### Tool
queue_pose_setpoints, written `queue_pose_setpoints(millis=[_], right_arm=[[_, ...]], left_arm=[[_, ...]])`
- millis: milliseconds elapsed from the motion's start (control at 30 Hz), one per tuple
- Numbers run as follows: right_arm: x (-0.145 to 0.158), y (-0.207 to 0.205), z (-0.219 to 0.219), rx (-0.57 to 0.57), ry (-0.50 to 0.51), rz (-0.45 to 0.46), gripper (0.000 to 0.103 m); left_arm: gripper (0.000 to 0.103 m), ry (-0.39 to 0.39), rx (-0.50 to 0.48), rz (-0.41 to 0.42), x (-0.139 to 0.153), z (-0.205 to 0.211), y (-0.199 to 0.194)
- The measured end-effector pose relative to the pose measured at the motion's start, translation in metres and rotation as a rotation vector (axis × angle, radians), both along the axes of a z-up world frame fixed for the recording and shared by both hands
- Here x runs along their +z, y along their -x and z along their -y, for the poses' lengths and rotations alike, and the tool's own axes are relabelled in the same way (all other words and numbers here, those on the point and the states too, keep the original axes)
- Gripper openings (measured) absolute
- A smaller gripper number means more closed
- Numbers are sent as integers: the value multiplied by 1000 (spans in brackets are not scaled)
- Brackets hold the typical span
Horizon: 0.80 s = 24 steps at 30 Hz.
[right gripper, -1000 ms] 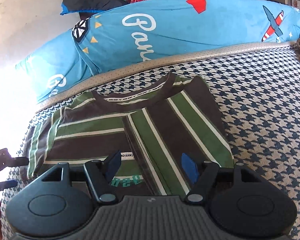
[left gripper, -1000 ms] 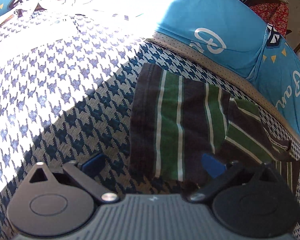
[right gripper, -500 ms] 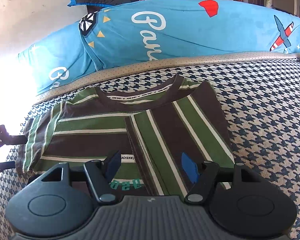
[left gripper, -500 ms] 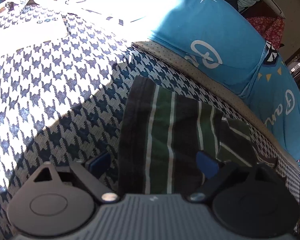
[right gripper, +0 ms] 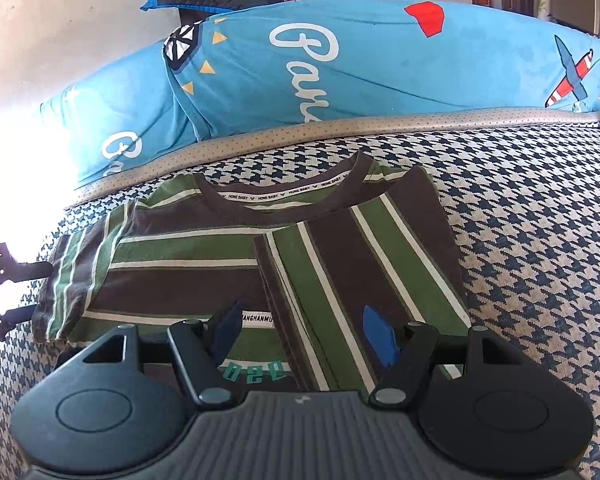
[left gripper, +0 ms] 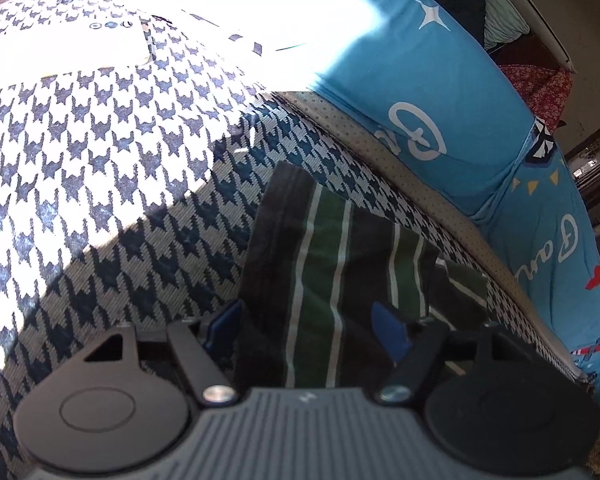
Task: Fold clothes
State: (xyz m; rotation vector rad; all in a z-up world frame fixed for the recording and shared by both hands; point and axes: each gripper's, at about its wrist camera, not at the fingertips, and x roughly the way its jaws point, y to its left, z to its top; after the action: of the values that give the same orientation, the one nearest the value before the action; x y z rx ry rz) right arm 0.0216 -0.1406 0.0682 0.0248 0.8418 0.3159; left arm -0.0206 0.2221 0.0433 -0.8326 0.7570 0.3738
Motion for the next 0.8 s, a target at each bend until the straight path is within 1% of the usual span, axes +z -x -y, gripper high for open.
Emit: queue_pose_setpoints(millis=[67, 167, 200, 233, 300, 367, 433, 500, 667, 800], right_arm=[[0, -1, 1, -4, -1, -1, 67], [-1, -1, -1, 3, 2, -2, 67], [-1, -1, -2, 5, 5, -2, 67], [-1, 0, -2, 7, 7, -1, 67], [-1, 0, -2, 8, 10, -1, 67], [-1, -1, -2, 6, 9, 0, 67], [-1, -1, -2, 6, 9, 0, 67], [-2, -1, -2, 6, 10, 0, 66], [-2, -1, -3, 9, 14, 2, 67], [-2, -2, -2, 5, 14, 3, 67]], left_arm=[[81, -9, 3, -2, 0, 2, -2], [79, -42, -2, -13, 1, 7, -6], [71, -49, -3, -12, 2, 8, -6], [67, -47, -5, -10, 2, 9, -6], [46, -42, -6, -6, 2, 9, -6], [39, -21, 9, -2, 2, 7, -4], [35, -28, 28, -7, 3, 8, -3], [23, -43, 33, -8, 5, 10, -2], [18, -50, 21, 15, 10, 15, 0], [18, -46, -15, 47, 16, 24, -4]])
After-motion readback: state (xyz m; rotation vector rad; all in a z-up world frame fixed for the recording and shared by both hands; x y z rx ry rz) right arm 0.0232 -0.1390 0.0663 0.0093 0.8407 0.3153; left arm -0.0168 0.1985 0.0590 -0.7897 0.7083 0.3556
